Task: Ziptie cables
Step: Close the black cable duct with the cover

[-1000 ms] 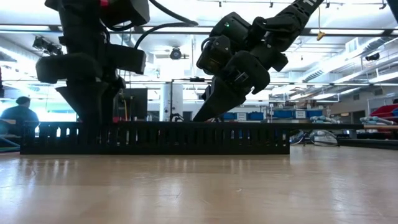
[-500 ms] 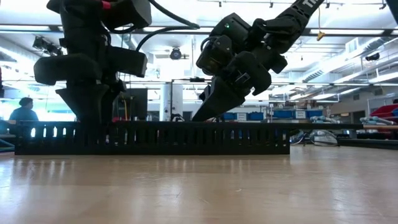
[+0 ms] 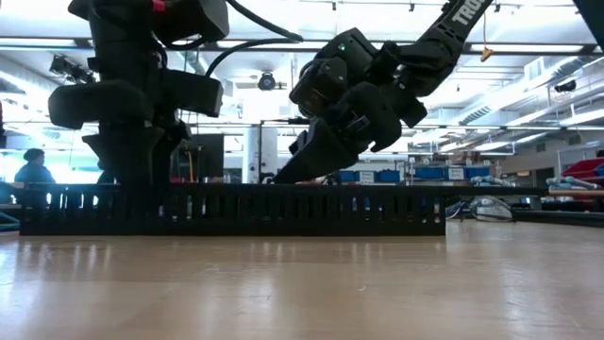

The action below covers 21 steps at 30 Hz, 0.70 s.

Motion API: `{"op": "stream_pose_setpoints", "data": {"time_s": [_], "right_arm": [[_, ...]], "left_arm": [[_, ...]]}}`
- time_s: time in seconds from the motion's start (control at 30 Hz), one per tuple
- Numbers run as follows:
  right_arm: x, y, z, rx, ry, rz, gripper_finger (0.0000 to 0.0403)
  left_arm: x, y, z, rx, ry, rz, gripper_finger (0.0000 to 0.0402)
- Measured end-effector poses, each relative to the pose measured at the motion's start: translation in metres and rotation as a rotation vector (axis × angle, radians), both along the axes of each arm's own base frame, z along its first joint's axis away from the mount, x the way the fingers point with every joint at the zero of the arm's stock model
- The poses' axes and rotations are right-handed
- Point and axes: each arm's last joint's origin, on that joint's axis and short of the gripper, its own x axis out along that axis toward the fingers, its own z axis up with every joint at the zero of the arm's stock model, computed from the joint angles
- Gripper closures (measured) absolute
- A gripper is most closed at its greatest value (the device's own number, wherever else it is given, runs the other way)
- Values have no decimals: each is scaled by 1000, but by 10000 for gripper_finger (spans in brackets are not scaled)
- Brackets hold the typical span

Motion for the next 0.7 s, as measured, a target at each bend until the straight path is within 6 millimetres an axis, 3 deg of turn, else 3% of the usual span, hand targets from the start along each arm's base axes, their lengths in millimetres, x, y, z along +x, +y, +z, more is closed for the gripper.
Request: {"op": "stream_pose_setpoints", "data": {"time_s": [0.13, 0.37, 0.5, 0.7], "right_arm": [[-1, 0, 13, -12, -35, -14, 403], [-15, 0, 69, -64, -142, -74, 403], [-26, -3, 67, -126, -17, -149, 403], [-28, -4, 44, -160, 125, -197, 403]], "left_arm": [[1, 0, 0, 2, -10, 13, 175], [1, 2, 0, 16, -15, 49, 175], [0, 2, 0, 9, -21, 102, 175], [1, 3, 0, -7, -31, 182, 175]]}}
